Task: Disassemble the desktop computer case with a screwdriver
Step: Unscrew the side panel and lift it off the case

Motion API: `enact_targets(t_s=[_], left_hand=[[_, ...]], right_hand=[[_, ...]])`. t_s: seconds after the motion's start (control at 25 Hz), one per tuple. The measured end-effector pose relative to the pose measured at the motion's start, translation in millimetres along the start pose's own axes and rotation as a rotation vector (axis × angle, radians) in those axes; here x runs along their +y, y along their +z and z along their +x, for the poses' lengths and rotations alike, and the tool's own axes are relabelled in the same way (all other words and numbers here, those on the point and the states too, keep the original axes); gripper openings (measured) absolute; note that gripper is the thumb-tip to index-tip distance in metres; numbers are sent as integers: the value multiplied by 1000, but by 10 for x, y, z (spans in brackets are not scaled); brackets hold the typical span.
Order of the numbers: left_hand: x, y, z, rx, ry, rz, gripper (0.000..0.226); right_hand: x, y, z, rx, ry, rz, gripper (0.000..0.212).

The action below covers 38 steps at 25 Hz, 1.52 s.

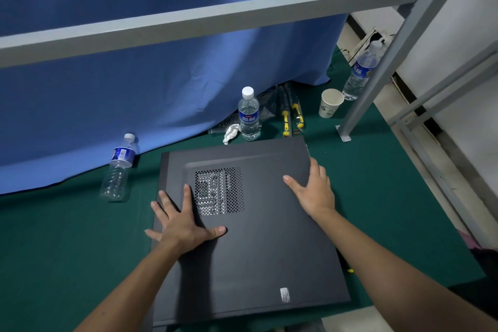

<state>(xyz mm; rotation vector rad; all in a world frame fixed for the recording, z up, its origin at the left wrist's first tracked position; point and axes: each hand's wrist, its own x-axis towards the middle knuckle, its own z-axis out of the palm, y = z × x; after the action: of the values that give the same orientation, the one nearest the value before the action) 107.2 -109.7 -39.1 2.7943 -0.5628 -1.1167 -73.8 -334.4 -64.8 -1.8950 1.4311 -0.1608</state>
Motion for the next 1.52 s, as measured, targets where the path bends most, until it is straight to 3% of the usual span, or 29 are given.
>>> enact_targets(t_s=[0.24, 0.4, 0.6, 1.04, 1.16, 1.24, 1.4, 1.52], left_hand=[[312, 288, 41, 248, 115, -6, 119], [448, 632, 68, 410, 145, 178, 97], [402, 729, 132, 532, 165, 208, 93], [536, 717, -10, 564, 144, 123, 87], [857, 1072, -323, 563, 143, -14, 74], [1005, 1368, -510, 569, 192, 78, 76], [1024, 1396, -500, 580, 187, 146, 80], [1038, 1403, -529, 574, 185, 150, 80]], right_hand=[[-4, 83, 68, 53, 44, -89, 96], [28, 91, 74, 37, 70, -50, 97], [53, -67, 274, -148, 70, 126, 107], [181, -75, 376, -189, -29, 196, 114], [195, -73, 374, -219, -42, 235, 114], [186, -101, 398, -235, -30, 260, 113], [340, -272, 235, -306, -51, 315, 96], [836, -362, -421, -347, 66, 512, 74]])
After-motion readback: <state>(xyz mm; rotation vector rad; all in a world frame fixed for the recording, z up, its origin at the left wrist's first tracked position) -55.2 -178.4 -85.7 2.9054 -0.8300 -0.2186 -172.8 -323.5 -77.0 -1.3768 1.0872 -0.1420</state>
